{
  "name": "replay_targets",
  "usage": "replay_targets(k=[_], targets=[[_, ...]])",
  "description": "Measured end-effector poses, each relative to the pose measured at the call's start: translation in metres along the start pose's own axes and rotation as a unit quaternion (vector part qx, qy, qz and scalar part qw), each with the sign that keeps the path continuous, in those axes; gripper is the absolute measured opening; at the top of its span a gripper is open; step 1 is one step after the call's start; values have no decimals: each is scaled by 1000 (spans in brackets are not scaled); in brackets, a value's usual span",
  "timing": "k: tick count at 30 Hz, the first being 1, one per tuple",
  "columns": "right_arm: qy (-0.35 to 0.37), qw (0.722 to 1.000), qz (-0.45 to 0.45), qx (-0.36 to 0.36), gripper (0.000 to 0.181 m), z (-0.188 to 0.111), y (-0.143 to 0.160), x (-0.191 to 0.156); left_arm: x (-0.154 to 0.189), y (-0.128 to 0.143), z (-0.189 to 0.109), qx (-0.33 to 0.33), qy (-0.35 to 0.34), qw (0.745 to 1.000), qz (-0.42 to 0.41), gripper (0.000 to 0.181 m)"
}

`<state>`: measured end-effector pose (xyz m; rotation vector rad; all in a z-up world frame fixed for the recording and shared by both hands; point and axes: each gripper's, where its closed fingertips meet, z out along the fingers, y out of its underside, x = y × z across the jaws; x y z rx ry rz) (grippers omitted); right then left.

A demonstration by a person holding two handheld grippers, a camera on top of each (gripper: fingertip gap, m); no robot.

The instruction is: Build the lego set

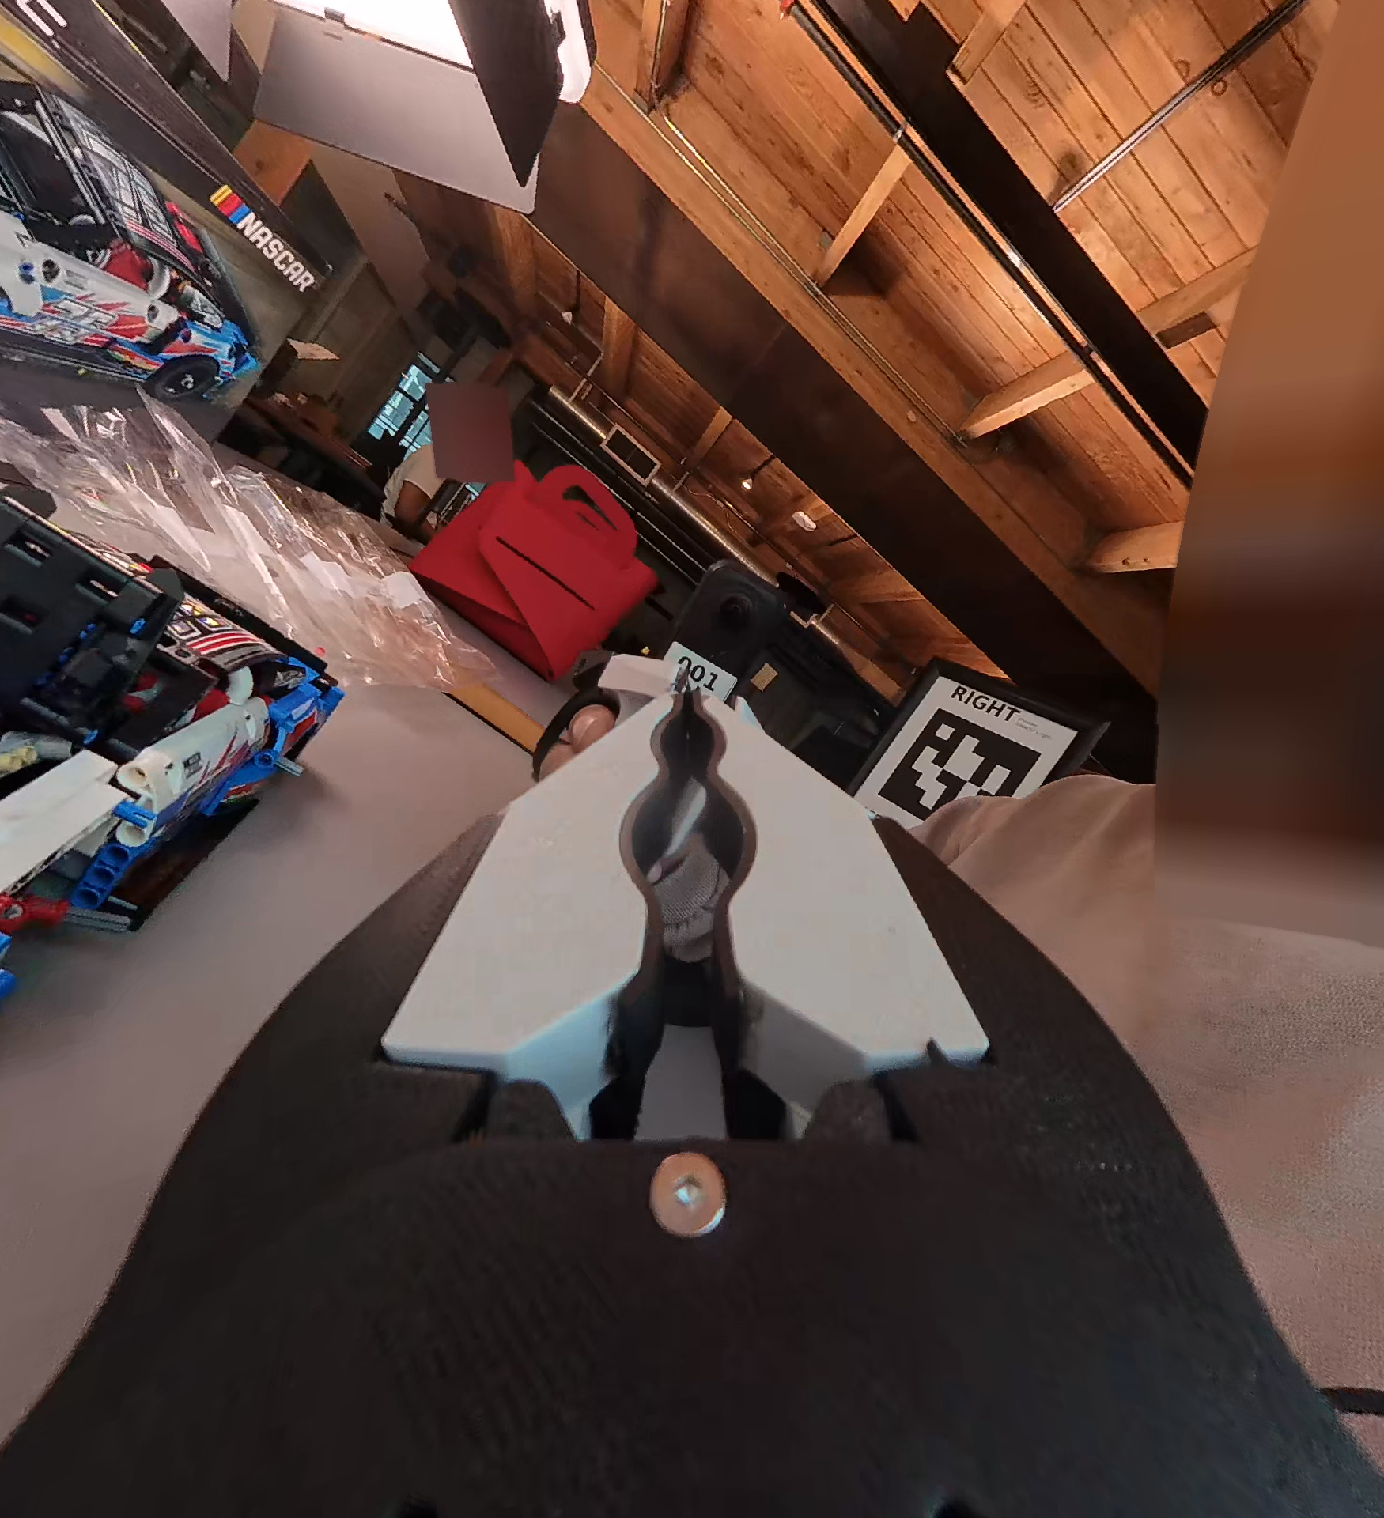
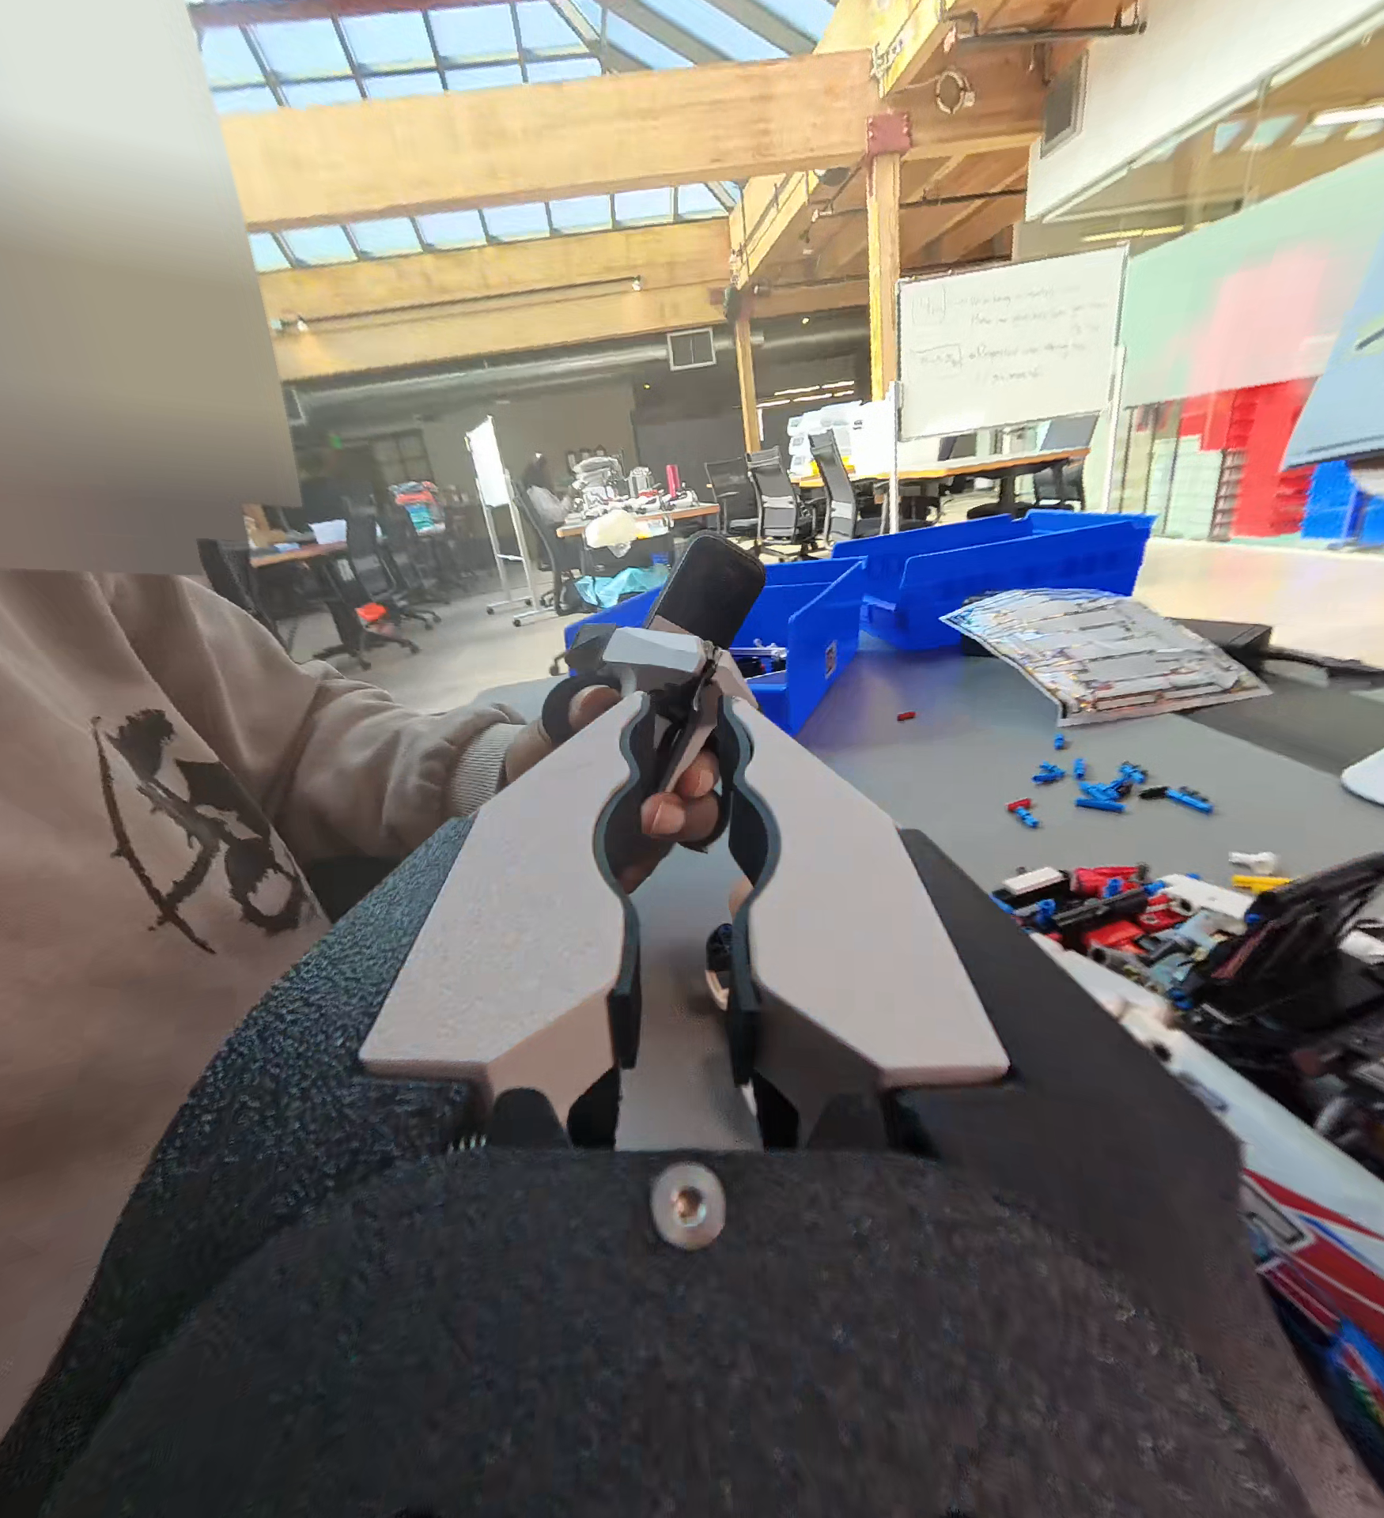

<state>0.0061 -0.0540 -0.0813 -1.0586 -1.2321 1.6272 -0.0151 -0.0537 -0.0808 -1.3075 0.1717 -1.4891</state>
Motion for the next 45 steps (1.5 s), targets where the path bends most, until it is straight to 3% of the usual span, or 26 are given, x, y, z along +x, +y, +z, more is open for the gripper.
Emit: replay_targets(k=[1, 12, 45], targets=[[-9, 1000, 24, -1, 11, 1, 2, -1, 0, 0, 0, 3, -3, 1000, 6, 0], [-19, 984, 173, 32, 3, 9, 8, 6, 2, -2, 0, 20, -11, 999, 31, 0], [-31, 984, 174, 31, 0, 12, 10, 1, 2, 1, 1, 13, -14, 999, 34, 0]])
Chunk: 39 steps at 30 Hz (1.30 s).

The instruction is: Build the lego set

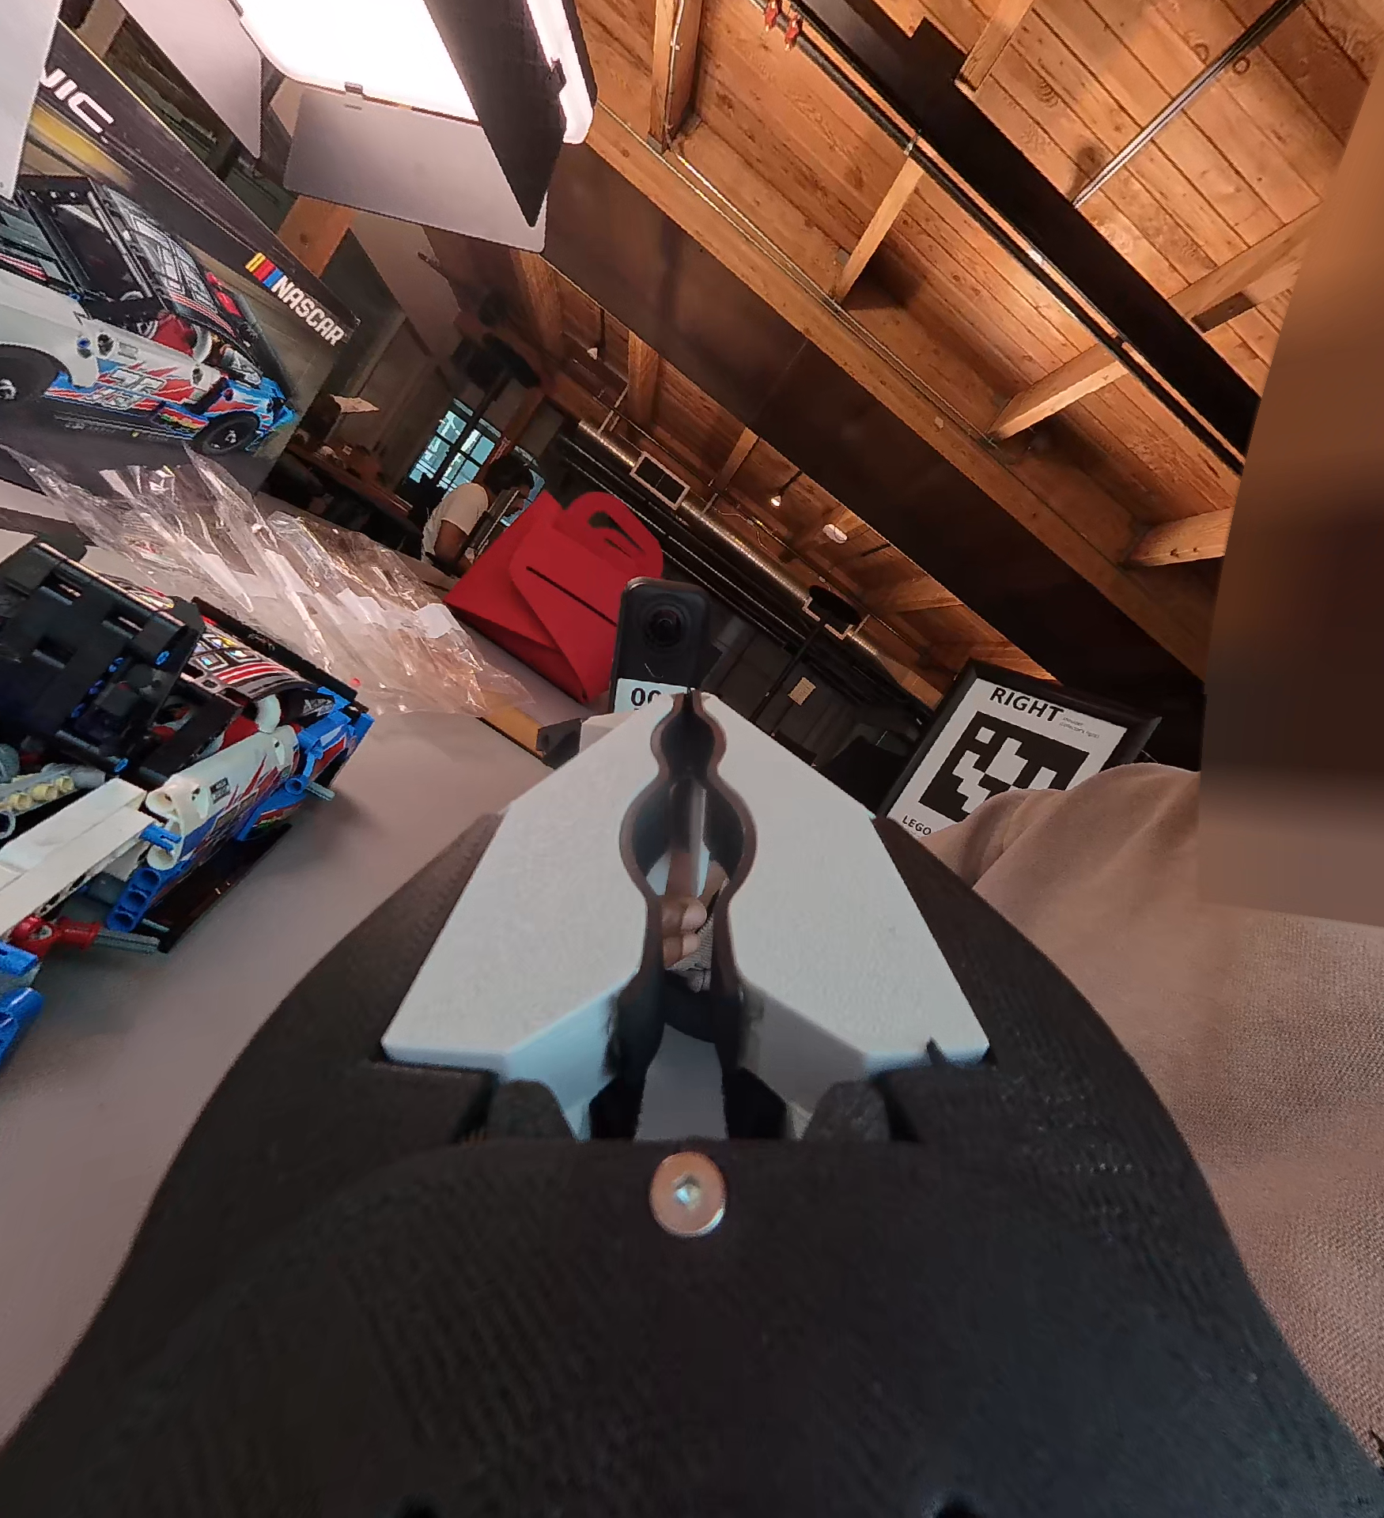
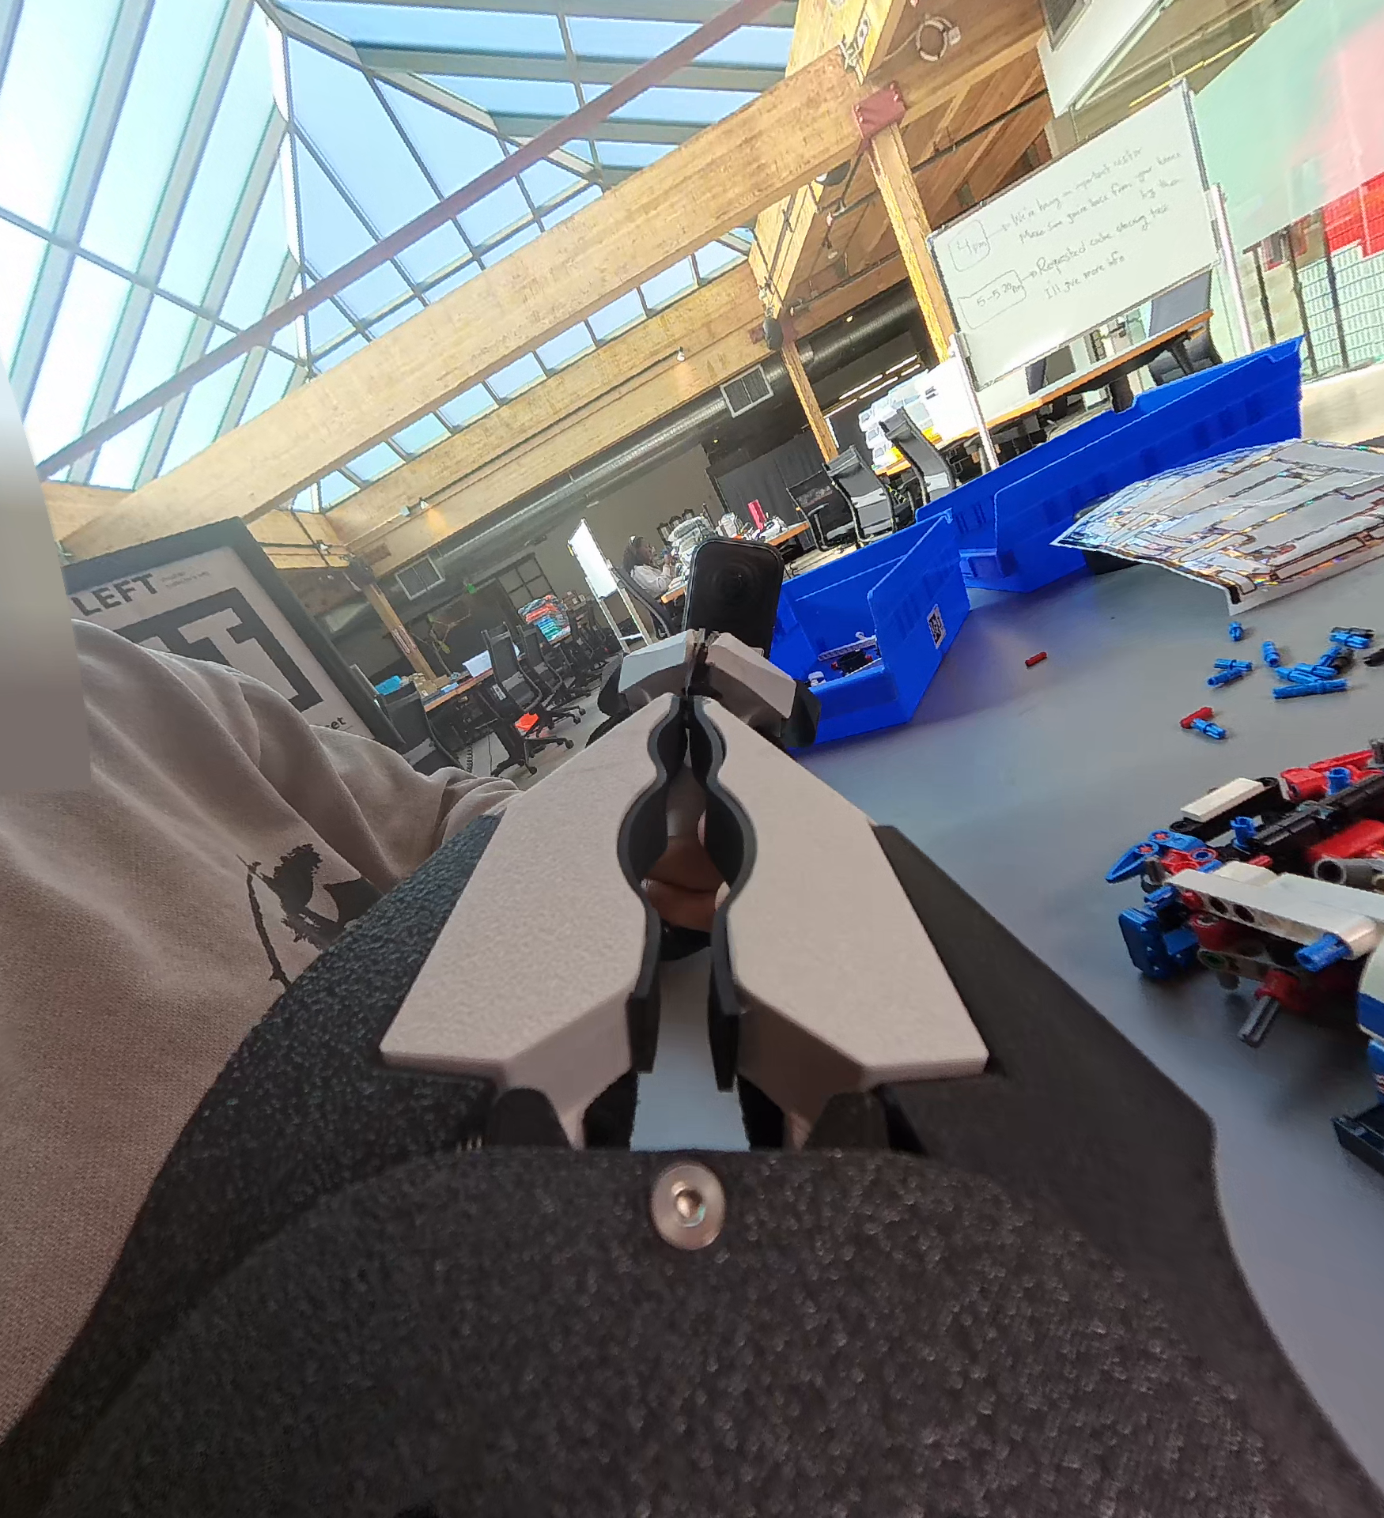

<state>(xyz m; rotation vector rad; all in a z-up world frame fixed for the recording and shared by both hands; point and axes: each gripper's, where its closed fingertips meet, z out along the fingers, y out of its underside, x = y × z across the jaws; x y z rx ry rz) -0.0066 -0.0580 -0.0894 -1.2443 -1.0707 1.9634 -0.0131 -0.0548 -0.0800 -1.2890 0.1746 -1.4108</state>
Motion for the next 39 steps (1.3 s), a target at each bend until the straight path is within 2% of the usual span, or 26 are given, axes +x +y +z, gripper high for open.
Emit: replay_targets(k=[39], targets=[[13, 1000, -7, 5, 3, -2, -2, 5, -3, 0, 0, 1, -15, 1000, 21, 0]])
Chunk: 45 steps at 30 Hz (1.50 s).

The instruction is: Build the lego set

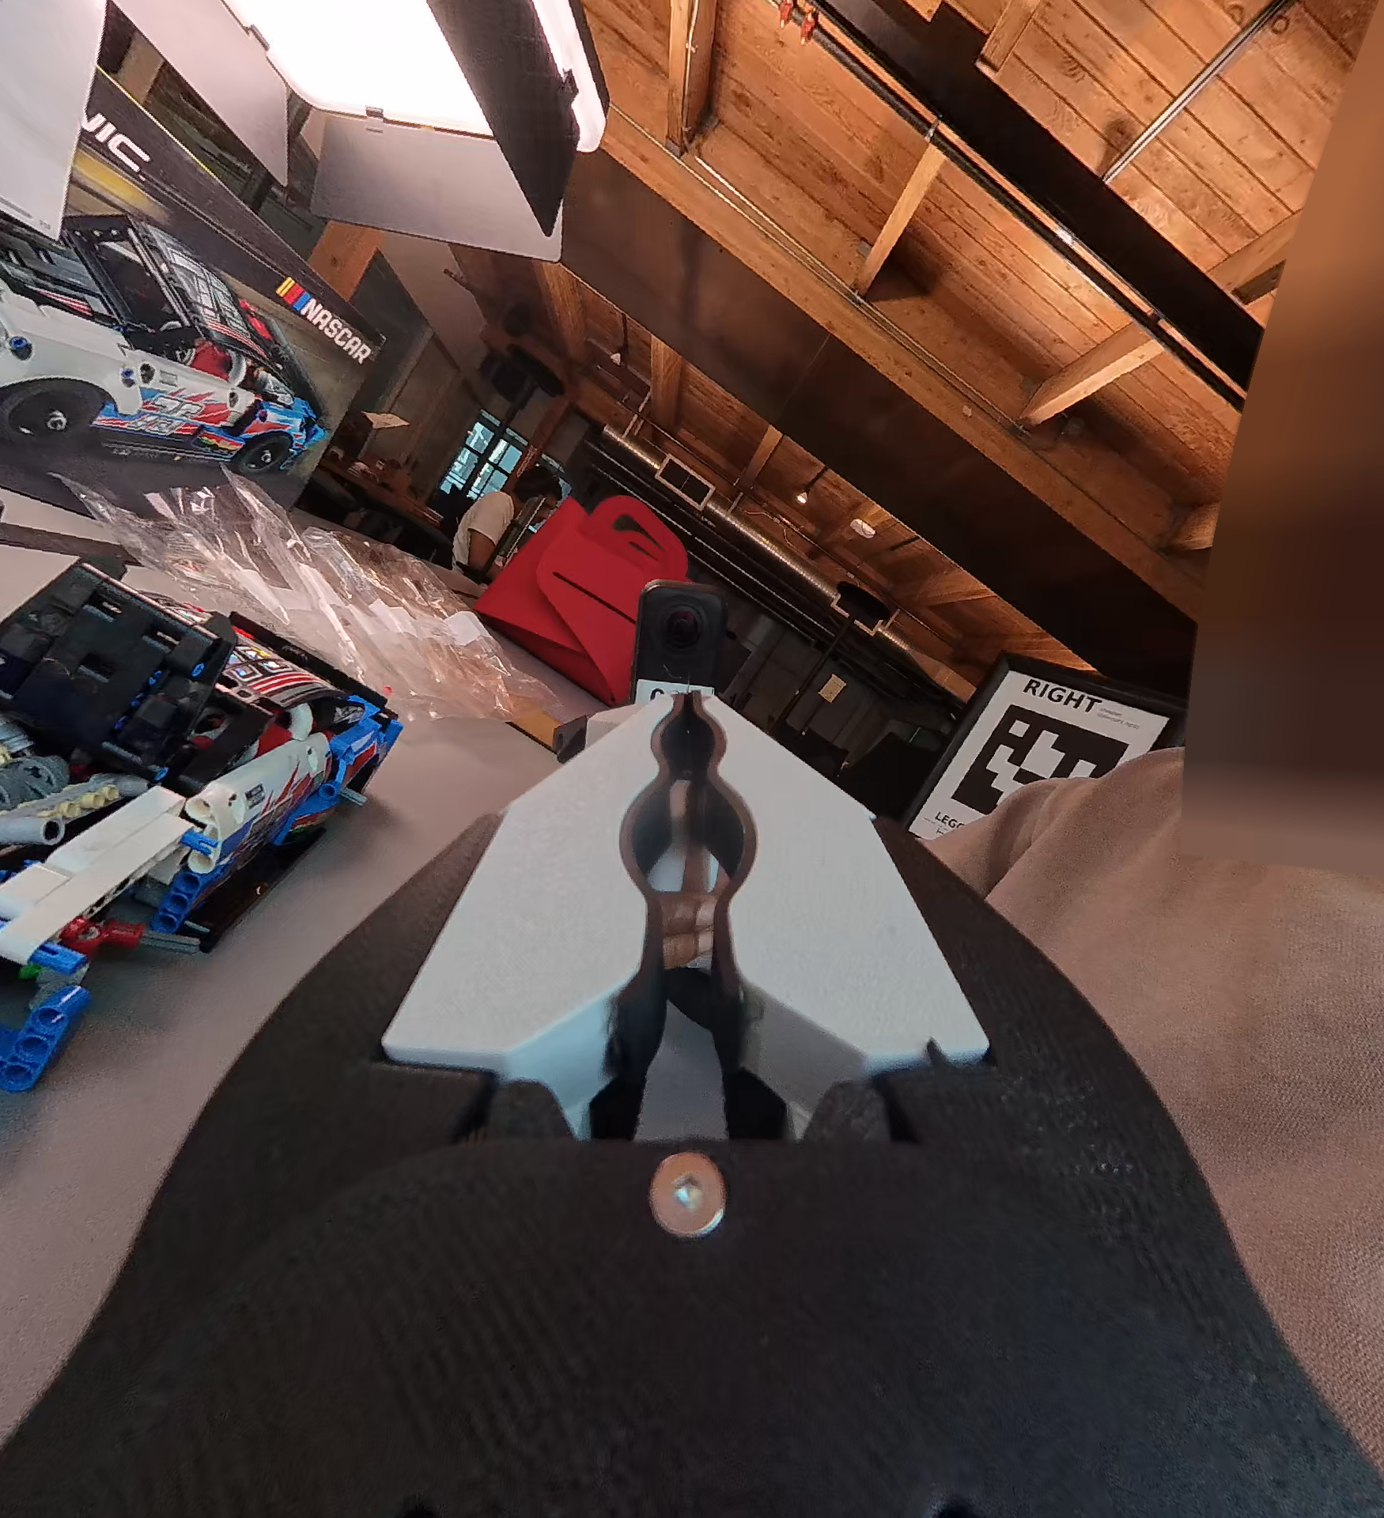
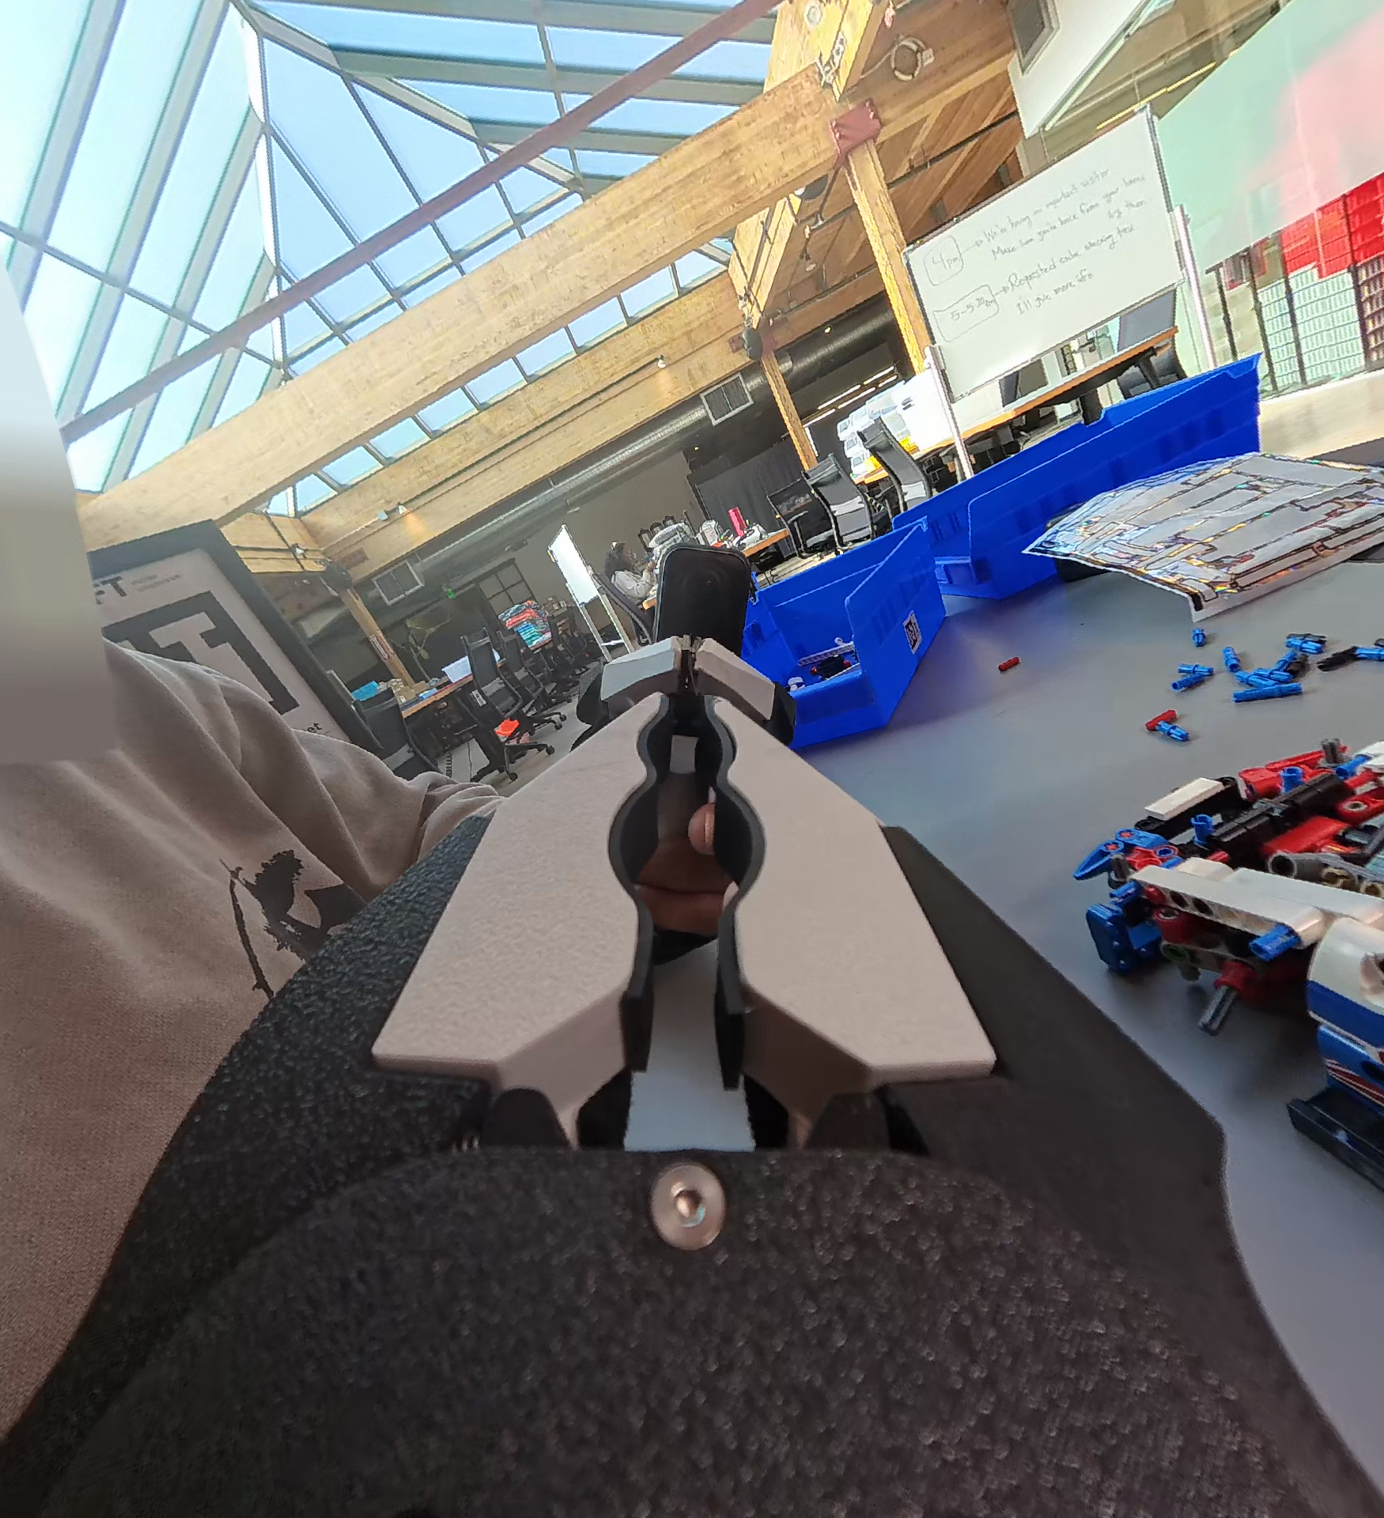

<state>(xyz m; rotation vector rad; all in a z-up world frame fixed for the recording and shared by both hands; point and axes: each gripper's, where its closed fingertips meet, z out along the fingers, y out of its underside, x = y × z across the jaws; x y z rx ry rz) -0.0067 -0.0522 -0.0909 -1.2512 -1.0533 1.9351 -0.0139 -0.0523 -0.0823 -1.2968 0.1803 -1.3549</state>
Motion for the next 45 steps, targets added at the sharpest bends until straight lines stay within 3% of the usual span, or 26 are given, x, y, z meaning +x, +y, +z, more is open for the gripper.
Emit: replay_targets(k=[12, 27, 45], targets=[[20, 1000, -12, 0, 8, -3, 0, 10, -11, -7, -6, 23, -11, 999, -29, 0], [60, 998, 18, -6, 7, -7, 2, 43, -56, -5, -15, 41, -80, 989, -114, 0], [62, 998, 16, -22, 4, 1, 10, 43, -45, 1, -9, 21, -71, 994, -80, 0]])
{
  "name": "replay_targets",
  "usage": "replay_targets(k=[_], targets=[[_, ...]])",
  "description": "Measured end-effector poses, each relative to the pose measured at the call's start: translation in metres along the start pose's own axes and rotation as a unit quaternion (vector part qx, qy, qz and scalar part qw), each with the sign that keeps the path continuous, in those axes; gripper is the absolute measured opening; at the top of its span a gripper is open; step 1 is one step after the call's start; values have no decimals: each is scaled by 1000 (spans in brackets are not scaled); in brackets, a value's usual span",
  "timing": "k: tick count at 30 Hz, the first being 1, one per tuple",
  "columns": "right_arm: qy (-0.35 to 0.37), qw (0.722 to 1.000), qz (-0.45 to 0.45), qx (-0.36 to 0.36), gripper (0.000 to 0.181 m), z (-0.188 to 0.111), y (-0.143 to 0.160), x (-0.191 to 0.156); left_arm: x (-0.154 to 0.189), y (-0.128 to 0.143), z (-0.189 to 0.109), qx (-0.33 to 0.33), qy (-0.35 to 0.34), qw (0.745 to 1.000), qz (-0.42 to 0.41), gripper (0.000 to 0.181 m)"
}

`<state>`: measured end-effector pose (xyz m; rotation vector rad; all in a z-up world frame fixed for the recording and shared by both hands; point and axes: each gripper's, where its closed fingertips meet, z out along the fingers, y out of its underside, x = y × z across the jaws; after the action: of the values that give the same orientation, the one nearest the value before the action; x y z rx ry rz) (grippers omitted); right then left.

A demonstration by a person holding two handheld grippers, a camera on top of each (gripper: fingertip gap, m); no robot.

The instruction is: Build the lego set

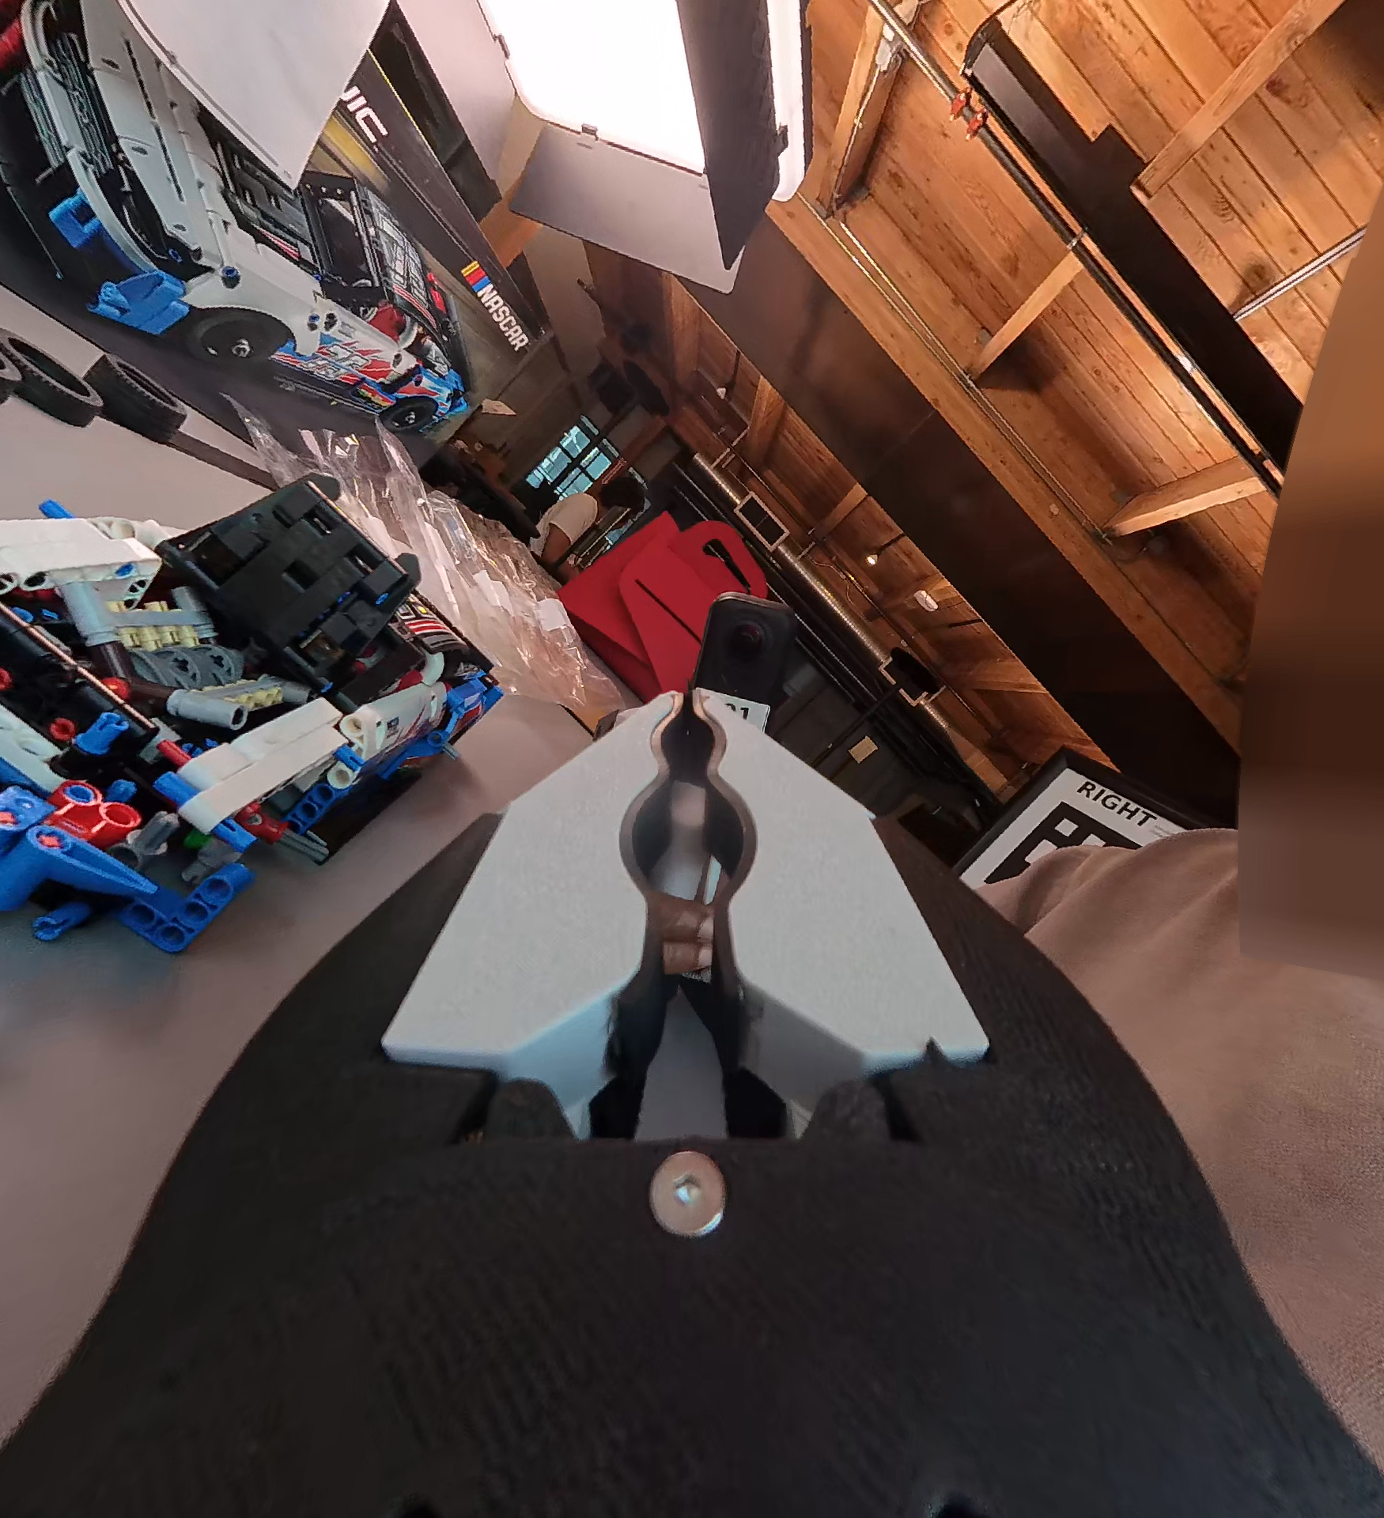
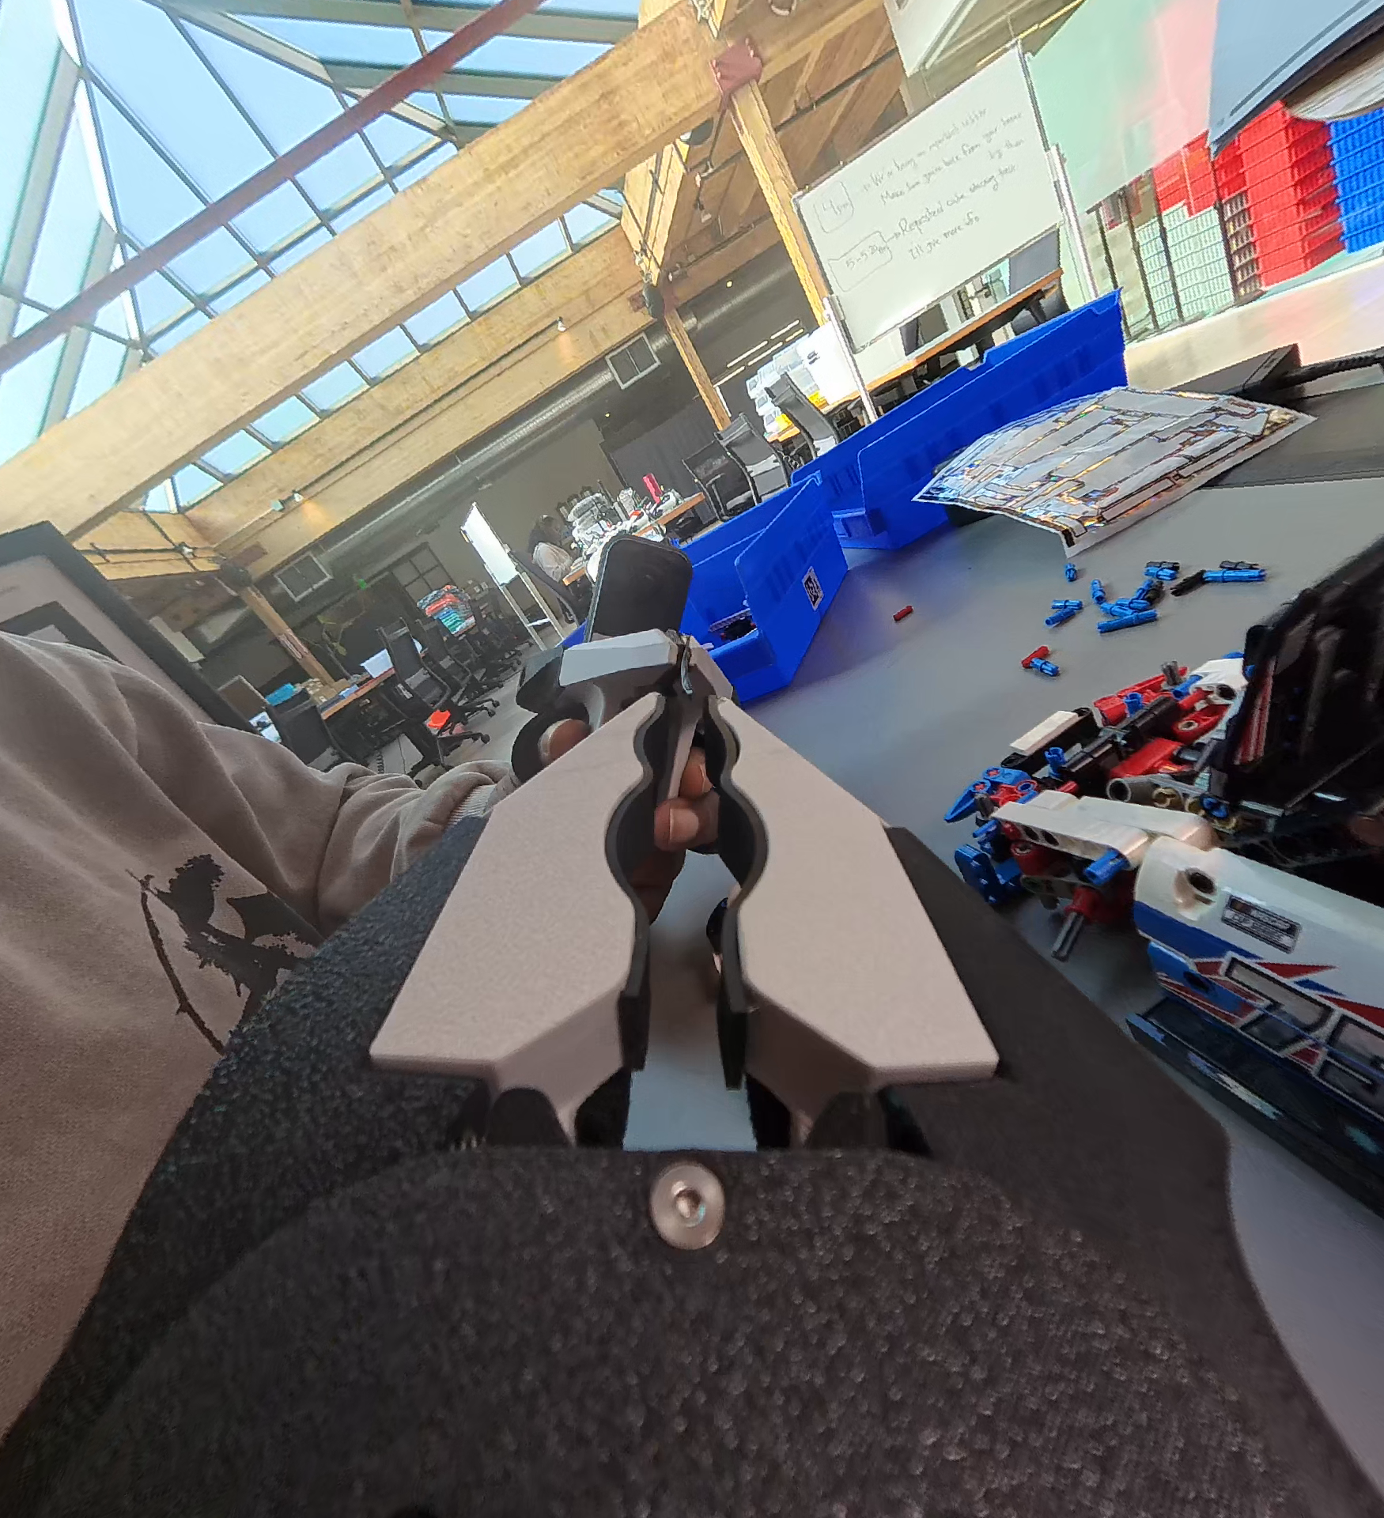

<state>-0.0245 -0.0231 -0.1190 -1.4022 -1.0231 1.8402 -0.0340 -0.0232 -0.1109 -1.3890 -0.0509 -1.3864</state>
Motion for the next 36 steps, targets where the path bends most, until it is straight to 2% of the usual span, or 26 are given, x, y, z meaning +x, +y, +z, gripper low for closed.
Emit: replay_targets(k=[11, 15, 17, 19, 22, 24, 25, 30, 36], targets=[[0, 1000, -6, 5, 0, -1, -2, -2, 0, 3, 1, -10, -2, 1000, 13, 0], [5, 1000, -18, -1, 0, -4, -6, 0, 0, 8, 1, -51, -3, 998, 36, 0], [8, 1000, -29, -8, 0, -9, -11, 1, 0, 12, -1, -100, -16, 990, 100, 20], [15, 998, -46, -27, 0, -15, -13, 4, -9, 24, -8, -188, -52, 960, 202, 34], [31, 994, -86, -67, 0, -27, -13, 10, -42, 48, -31, -333, -124, 866, 351, 48], [40, 989, -108, -93, 0, -34, -12, 12, -59, 69, -48, -415, -139, 815, 379, 60], [43, 987, -116, -100, 0, -37, -12, 13, -63, 78, -52, -440, -137, 802, 381, 62], [34, 980, -139, -137, 0, -41, -5, 9, -68, 97, -52, -488, -128, 779, 373, 54], [0, 956, -181, -233, 0, -46, 33, -2, -70, 106, -41, -502, -120, 759, 397, 34]])
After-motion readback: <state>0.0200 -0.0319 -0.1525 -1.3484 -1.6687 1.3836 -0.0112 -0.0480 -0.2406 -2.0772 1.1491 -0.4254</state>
